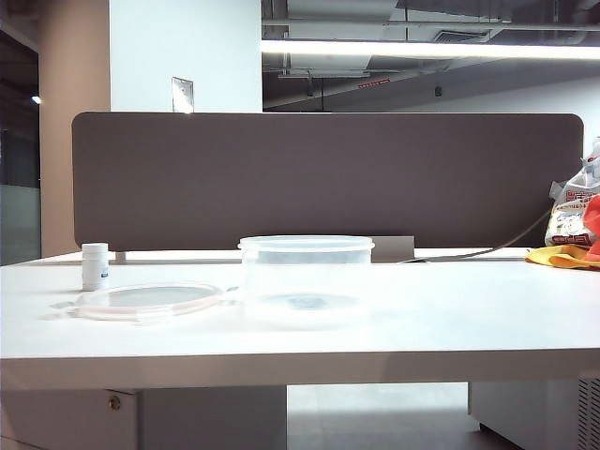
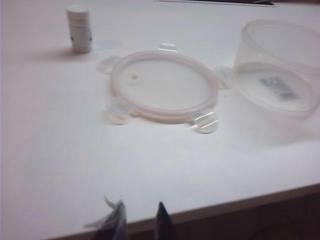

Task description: Remove the lid of the round box, pick up the small white medicine bottle inside, and place it on the table.

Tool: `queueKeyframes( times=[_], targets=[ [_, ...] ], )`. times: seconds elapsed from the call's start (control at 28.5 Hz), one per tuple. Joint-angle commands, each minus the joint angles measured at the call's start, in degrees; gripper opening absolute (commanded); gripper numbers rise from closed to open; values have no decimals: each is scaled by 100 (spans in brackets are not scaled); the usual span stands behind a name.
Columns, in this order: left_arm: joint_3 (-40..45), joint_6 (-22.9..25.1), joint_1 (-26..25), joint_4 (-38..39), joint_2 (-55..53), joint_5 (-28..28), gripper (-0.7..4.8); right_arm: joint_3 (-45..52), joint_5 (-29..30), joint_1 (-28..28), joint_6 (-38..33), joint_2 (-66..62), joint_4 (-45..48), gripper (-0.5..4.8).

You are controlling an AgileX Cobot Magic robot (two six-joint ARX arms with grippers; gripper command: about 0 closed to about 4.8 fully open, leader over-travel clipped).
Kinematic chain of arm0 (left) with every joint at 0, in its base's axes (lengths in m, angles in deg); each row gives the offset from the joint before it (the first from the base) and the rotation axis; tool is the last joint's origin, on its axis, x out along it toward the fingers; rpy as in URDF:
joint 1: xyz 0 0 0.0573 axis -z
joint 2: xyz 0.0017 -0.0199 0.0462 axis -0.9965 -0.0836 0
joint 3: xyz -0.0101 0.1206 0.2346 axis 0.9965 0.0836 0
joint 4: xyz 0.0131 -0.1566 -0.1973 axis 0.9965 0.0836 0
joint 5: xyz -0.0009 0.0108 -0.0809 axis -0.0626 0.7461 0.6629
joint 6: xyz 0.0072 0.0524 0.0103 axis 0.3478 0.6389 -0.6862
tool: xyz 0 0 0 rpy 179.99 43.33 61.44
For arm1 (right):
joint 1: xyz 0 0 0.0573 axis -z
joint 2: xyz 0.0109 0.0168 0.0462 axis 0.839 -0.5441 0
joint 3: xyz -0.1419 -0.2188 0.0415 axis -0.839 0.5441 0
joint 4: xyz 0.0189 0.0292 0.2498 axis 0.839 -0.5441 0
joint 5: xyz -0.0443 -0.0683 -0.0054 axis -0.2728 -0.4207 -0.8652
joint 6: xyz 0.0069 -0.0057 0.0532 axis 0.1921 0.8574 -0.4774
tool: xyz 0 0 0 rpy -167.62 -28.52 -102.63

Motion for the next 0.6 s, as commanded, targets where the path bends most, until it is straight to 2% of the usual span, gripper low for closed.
queueKeyframes(
  times=[0.04,0.21,0.35,0.46,0.6],
  targets=[
    [39,87,0,31,-17,-393,82,13,-138,0,535,-11,4,108],
    [42,81,0,11,-28,-787,82,13,-232,0,894,-52,-7,108],
    [39,-7,2,13,-28,-518,82,13,101,-4,800,-57,17,108],
    [42,-317,2,13,-28,-439,82,13,374,-4,802,-57,35,108],
    [39,-343,2,15,-26,-435,83,13,210,-9,807,-55,52,107]
  ],
)
